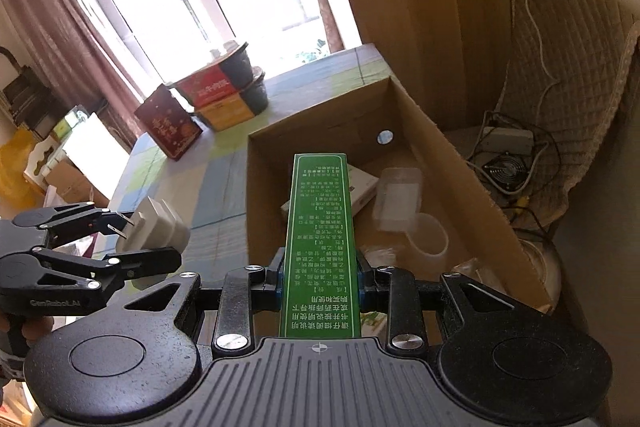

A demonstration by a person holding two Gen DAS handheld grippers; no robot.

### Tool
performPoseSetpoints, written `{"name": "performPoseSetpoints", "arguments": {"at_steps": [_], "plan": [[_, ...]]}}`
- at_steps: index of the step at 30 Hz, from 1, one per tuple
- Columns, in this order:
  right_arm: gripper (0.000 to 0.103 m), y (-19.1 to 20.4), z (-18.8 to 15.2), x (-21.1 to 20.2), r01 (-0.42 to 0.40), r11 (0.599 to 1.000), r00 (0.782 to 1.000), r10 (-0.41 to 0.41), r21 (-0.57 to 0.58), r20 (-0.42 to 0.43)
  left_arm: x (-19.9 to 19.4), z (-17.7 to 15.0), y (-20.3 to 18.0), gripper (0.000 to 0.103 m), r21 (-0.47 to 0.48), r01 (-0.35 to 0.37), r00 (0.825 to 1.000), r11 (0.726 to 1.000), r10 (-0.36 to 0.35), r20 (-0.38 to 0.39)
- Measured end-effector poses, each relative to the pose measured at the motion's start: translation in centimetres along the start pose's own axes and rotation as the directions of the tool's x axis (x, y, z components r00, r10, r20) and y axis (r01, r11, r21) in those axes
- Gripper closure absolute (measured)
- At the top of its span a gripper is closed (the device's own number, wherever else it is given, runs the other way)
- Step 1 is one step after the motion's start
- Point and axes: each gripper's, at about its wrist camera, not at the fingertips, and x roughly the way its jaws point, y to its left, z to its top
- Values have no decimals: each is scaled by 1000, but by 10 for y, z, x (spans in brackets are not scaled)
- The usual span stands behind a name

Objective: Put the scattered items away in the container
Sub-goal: 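Carry the plug adapter and green box over the cardboard box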

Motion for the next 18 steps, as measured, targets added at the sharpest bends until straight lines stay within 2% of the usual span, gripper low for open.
{"name": "performPoseSetpoints", "arguments": {"at_steps": [9, 18], "plan": [[70, -39, 4, 26, 0, 999, 1000, 1, 51, -22, 37, 22, -16, 43, 11, 9, 999, 1000, -8, -42], [70, -54, 13, 71, 22, 994, 1000, -19, 105, -25, 89, 42, -7, 43, 10, -22, 994, 1000, 23, -102]]}}
